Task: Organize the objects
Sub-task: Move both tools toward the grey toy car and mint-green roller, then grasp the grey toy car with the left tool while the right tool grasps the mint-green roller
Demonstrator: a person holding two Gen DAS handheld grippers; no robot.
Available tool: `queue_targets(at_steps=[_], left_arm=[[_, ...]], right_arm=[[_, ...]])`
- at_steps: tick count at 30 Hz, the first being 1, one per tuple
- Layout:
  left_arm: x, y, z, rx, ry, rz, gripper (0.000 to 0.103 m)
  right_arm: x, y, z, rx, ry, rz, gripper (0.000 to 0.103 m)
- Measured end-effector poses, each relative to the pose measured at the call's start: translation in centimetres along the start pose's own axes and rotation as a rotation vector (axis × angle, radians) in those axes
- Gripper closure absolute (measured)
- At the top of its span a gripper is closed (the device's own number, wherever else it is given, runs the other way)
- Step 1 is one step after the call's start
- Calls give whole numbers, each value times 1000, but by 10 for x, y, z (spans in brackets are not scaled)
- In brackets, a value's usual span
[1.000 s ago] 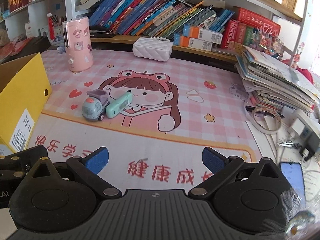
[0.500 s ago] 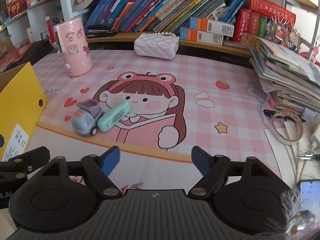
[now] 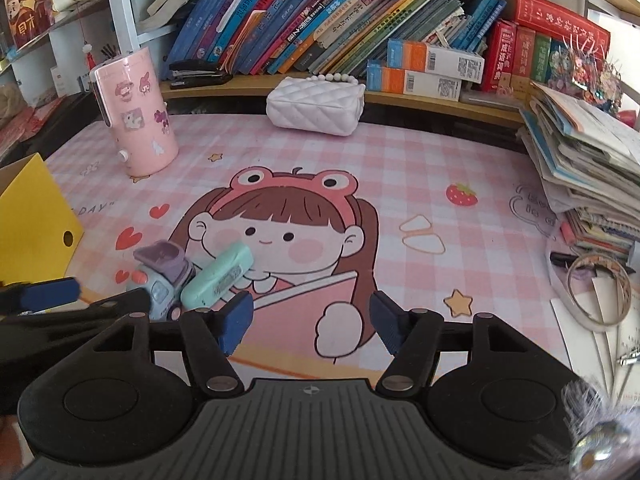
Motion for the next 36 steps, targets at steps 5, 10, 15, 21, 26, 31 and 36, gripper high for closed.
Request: queue_targets(at_steps=[5,10,15,21,26,31,36], left_arm=[[-3,-9,20,10,24,7,42],[-7,-9,29,30,-1,-18,47],[-4,-4,40,77,35,-26,60],[-2,9,25,54,22,-40,65],[-9,29,-4,30,-27,-67,65],[-14,45,-25,11,-55,-83,65],[-14,51,-43,3,-81,-82,65]], right_arm=[[-2,-4,-1,3,-5,-3,40],[-2,-5,-1,-4,-2,-1,40],[-4,1,2,-16,-6,-21,40],[-11,9,11,-55,-7,-28,41],[-17,19,27,-101,7,-22,41],[-21,30,53,-148,39,-26,43],[-20,42,74,-173,83,-49,48]])
Point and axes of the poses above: each gripper's, at about its wrist camera, not at the fingertips, and z roughly the way its jaws point, y to its left, x to its underside, the point moved 3 cm from there along z, roughly the way its jaws point, and after that the axes turned 9 degrees about -x, right-handed, at the moved point
